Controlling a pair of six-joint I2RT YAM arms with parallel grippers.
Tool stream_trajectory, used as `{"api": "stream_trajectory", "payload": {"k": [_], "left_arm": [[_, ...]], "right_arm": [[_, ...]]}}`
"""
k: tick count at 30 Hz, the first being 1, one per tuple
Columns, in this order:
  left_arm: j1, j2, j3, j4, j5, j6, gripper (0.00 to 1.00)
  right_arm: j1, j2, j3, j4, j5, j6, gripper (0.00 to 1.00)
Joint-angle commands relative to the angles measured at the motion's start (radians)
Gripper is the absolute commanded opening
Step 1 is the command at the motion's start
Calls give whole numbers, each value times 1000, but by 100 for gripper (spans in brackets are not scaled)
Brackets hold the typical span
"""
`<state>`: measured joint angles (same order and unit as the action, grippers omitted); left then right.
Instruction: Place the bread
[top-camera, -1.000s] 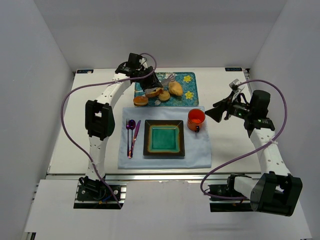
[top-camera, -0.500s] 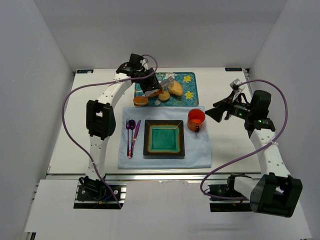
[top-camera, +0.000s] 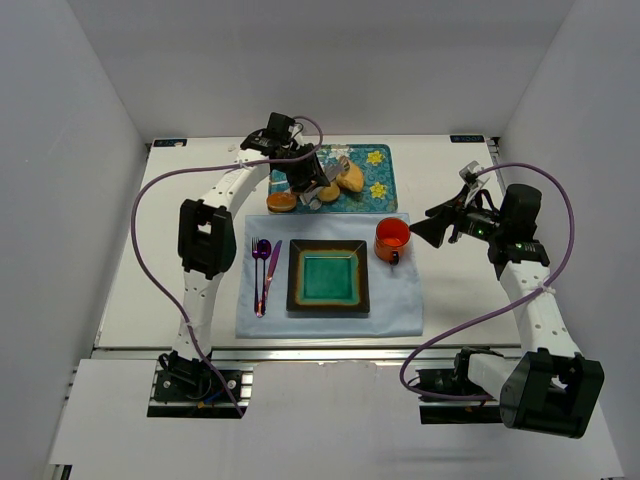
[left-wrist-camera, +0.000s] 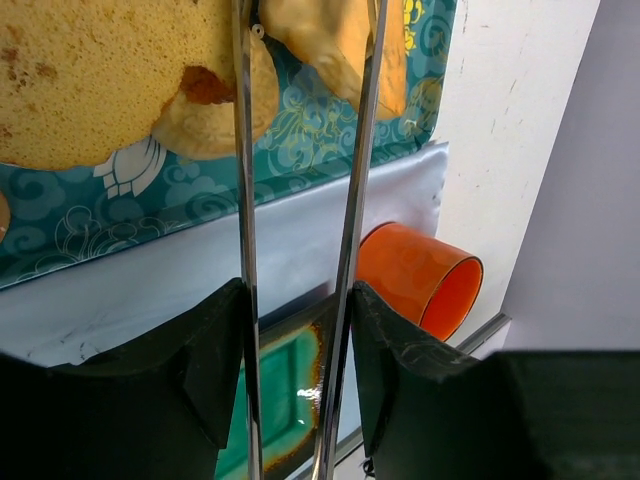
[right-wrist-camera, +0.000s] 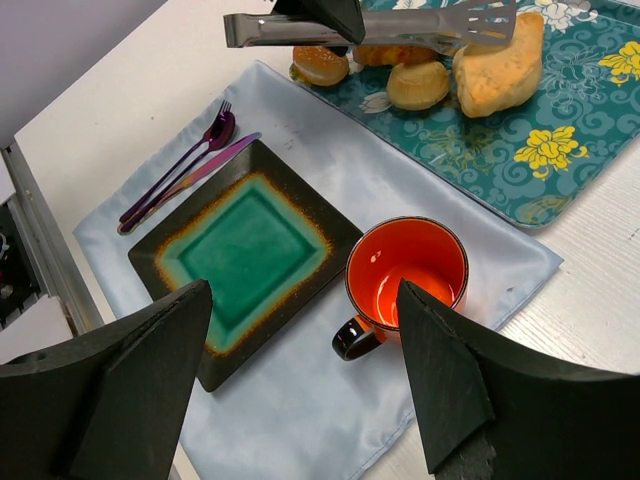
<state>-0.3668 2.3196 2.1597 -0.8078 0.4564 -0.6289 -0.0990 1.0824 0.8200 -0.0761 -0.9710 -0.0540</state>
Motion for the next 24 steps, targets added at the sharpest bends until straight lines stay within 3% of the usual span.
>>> {"api": "stream_trajectory", "payload": {"k": [1,12,17,24], "left_arm": [[-4,-22,37,10,19,3,53],[-6,-34,40,48,56,-11,22],[-4,-71,31,99,73,-28,0],[22,-161,16,160,105,-52,0]], "right_arm": [[-7,-26,-4,44,-18,11,80],[-10,-27,-2,42,-18,11,80],[-11,-32,2,39,-18,13,80],[-13,-30,10,27,-21,8,79]]}}
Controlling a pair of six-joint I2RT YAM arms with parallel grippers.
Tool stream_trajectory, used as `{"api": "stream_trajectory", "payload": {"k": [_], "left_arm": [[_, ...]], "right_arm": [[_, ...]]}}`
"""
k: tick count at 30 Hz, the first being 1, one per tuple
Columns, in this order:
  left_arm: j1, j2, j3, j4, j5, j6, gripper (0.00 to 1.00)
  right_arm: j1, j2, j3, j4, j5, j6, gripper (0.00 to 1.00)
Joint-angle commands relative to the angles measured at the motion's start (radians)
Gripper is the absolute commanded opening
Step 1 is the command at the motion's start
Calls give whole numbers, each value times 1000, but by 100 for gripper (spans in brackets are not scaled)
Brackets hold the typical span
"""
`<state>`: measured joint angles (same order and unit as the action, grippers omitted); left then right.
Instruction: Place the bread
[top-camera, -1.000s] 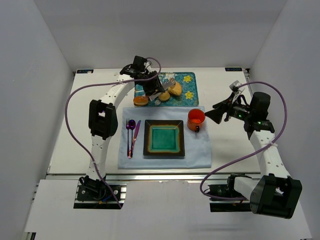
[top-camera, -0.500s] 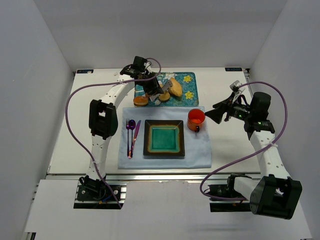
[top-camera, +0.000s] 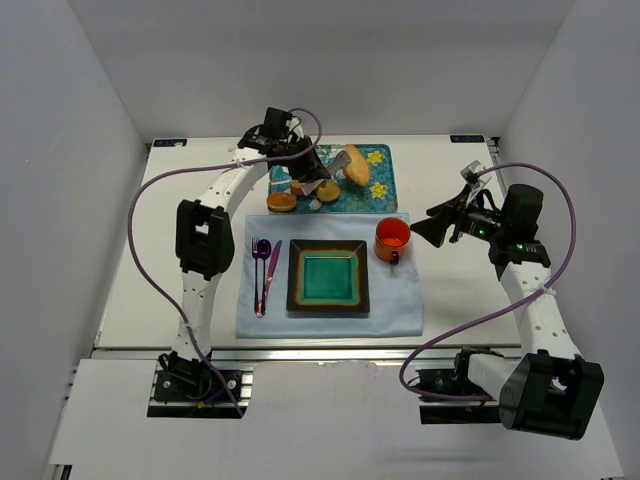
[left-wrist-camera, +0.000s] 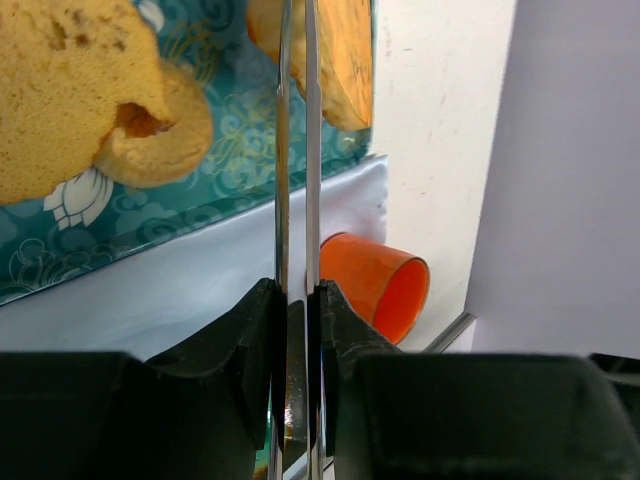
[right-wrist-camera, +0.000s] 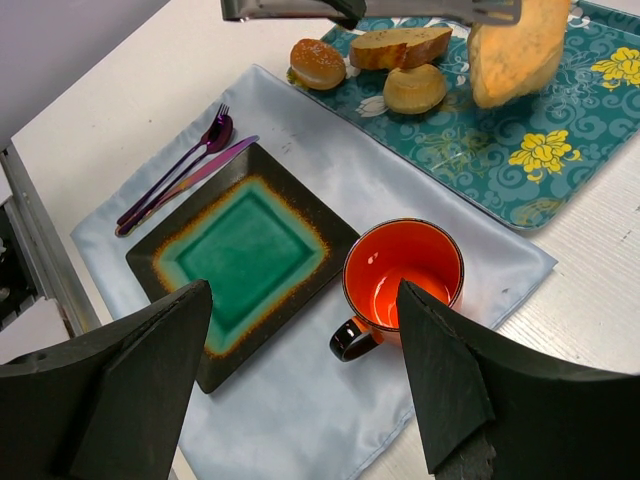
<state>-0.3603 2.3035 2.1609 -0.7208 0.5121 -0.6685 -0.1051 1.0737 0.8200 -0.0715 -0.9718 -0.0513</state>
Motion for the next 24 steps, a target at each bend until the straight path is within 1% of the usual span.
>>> {"api": "stream_trajectory", "payload": {"k": [1,3,5,7,8,9,10,11,12,13,14,17,18,19,22,24], "left_arm": [[17,-162,-5,78,52,-11,0],[24,-226,-41,70,58,4,0],[29,-312,-123,43,54,33,0],[29,-389,-202,-40,33,105,0],[29,-485,-328,-51,32,145,0],[32,-545,-411,-39,40,156,0],[40,-603,-584,-23,66,164,0],[44,-718,-667,22,90,165,0],[47,-769,-743,41,135,167,0],[50,-815,-860,53,146,181,0],[49,-887,-909,70,163,188,0],[50,-958,-1053,81,241,234,0],[50,-979,-1079,74,267,251,0],[49,-984,-1098,39,284,298,0],[47,-983,-1145,-3,316,363,0],[49,-983,-1171,-12,310,386,0]], "right_arm": [[-7,-20,11,19,-19,5,79],[-7,-20,16,15,-21,-2,80],[-7,-18,21,-2,-18,-16,80],[-7,-18,24,-14,-18,-25,79],[-7,-15,24,-17,-19,-33,79],[-7,-14,25,-20,-19,-36,80],[-7,-9,25,-24,-21,-36,79],[-7,-6,30,-27,-24,-42,80],[-7,-1,31,-40,-27,-48,79],[-7,3,39,-51,-28,-56,80],[-7,6,42,-63,-27,-71,79],[-7,17,59,-99,-25,-96,79],[-7,25,68,-106,-27,-107,80],[-7,28,73,-120,-30,-111,80],[-7,38,87,-136,-31,-117,80],[-7,42,90,-137,-30,-113,79]]}}
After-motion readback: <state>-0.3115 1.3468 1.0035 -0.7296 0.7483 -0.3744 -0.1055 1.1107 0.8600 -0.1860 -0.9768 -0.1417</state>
